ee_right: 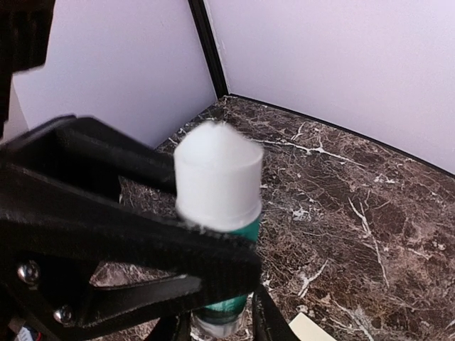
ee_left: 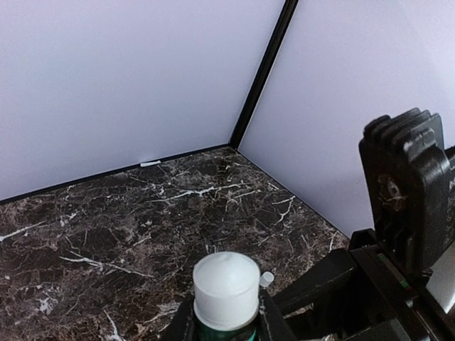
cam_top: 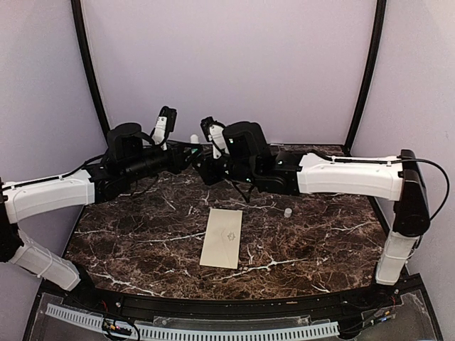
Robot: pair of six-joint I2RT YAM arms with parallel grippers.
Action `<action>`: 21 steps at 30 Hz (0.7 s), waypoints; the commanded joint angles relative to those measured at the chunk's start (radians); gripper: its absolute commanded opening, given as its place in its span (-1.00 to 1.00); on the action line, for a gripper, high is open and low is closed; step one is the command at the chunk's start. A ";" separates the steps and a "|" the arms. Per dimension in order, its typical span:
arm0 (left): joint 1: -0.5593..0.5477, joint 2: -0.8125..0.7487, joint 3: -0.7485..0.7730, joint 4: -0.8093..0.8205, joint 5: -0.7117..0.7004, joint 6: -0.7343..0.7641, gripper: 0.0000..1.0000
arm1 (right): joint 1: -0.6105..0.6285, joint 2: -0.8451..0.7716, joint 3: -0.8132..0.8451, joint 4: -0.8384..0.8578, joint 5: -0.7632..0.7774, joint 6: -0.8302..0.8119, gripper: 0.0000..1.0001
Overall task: Place the letter into the envelope and seal it
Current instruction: Screw the solid glue.
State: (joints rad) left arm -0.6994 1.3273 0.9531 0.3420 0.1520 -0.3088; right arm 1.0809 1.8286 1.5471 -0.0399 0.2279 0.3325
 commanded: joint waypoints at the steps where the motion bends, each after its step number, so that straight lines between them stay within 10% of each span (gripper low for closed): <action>1: 0.018 -0.038 -0.009 -0.041 0.109 -0.066 -1.00 | -0.033 -0.151 -0.100 0.212 -0.050 -0.020 -0.29; 7: 0.076 -0.090 -0.027 0.038 0.232 -0.086 -1.00 | -0.145 -0.301 -0.333 0.367 -0.452 0.004 0.19; 21: 0.081 -0.123 -0.068 0.364 0.702 -0.157 -0.99 | -0.196 -0.234 -0.383 0.684 -1.025 0.146 0.29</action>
State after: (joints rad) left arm -0.6182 1.2240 0.9035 0.5617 0.6815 -0.4160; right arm 0.8566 1.5532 1.1069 0.5392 -0.6289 0.4530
